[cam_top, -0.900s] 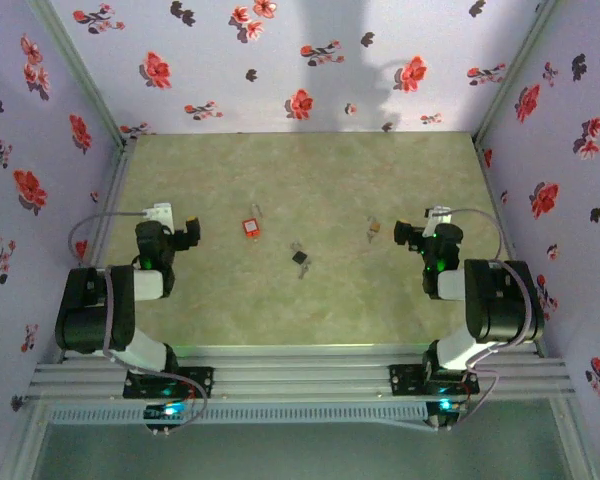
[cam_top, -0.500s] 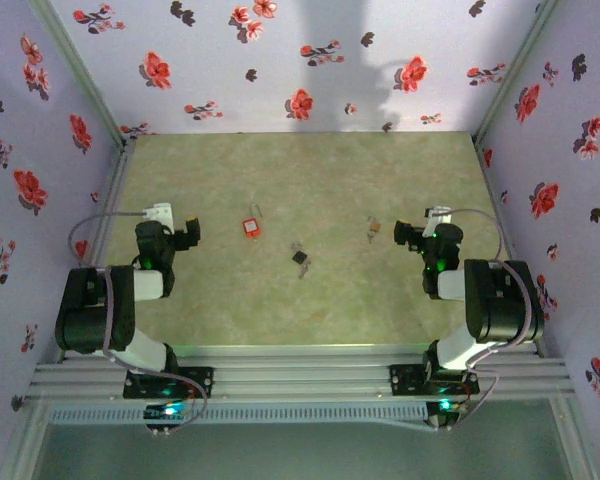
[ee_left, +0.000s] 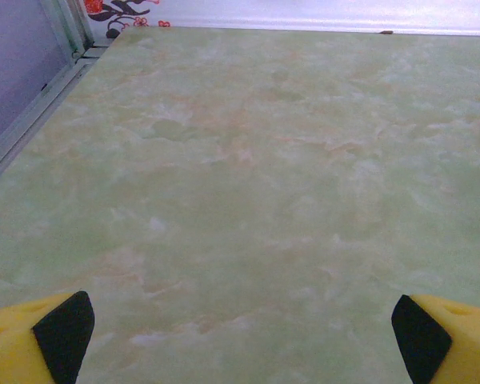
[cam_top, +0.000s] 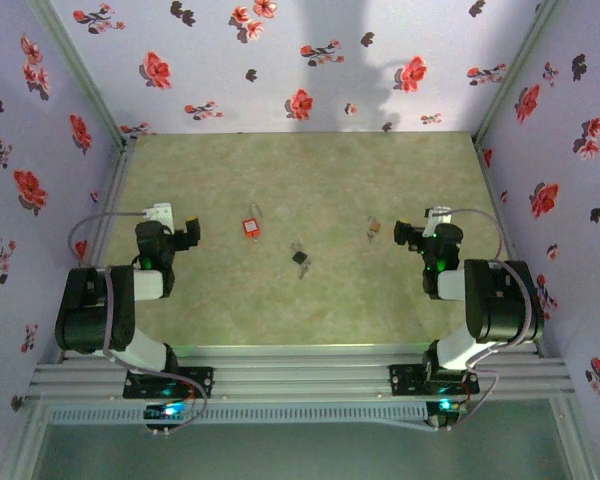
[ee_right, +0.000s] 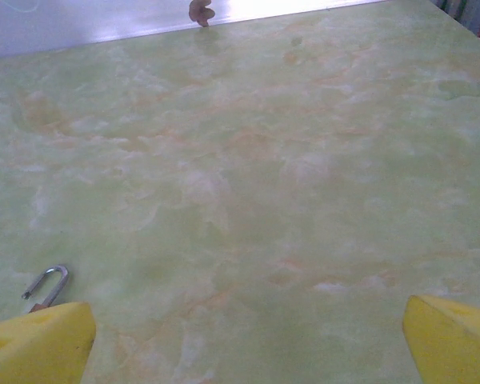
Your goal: Lock with the key
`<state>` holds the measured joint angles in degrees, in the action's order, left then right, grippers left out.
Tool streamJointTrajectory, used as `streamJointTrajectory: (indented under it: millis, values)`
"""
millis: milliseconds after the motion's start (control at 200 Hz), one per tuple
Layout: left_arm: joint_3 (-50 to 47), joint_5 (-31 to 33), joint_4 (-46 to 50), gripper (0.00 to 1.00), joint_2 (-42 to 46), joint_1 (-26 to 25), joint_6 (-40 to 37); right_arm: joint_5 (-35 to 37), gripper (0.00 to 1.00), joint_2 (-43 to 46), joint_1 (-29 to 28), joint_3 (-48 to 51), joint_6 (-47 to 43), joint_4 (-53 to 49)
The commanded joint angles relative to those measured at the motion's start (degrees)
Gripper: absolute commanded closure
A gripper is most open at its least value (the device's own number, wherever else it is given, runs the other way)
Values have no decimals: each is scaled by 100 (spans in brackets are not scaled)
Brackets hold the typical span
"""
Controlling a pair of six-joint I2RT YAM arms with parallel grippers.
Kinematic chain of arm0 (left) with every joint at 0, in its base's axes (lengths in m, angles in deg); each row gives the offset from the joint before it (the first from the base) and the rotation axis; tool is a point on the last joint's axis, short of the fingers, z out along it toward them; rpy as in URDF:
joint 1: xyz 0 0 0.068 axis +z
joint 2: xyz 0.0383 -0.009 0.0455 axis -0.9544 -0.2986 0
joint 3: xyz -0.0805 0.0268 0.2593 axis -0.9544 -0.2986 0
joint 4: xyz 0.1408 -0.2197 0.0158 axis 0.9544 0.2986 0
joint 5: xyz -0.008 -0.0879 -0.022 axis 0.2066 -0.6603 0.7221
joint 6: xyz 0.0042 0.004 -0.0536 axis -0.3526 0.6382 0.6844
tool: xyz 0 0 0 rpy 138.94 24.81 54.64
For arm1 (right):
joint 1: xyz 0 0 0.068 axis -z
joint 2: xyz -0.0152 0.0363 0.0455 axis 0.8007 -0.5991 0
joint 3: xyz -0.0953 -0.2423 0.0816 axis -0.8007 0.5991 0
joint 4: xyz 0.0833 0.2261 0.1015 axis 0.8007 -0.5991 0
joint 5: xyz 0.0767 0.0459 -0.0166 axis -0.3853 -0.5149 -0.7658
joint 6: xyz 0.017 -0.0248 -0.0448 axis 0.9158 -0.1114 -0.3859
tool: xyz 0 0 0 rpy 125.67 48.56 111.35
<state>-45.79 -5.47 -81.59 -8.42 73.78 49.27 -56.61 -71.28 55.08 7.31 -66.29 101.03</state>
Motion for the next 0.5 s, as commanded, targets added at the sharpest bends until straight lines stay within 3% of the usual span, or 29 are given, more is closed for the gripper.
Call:
streamJointTrajectory:
  millis: [0, 210, 285, 340, 410, 495]
  values:
    - [-44, 23, -178, 0, -53, 14, -135, -64, 1, -14, 4, -120, 48, 111]
    - [11, 205, -58, 0, 50, 14, -91, -69, 1, -10, 4, -106, 38, 115]
    - [401, 409, 1125, 0, 626, 2, -93, -50, 1, 205, 4, -124, 17, 73]
    - [847, 407, 1979, 0, 958, -35, -90, 193, 1, 821, -51, -368, 62, -1059]
    - [932, 567, 2009, 0, 1430, -60, 933, 369, 1, 1451, -159, -900, 269, -2427]
    - [1087, 531, 2024, 0, 1859, -148, 1729, -255, 1, 1963, -222, -1025, 669, -2432]
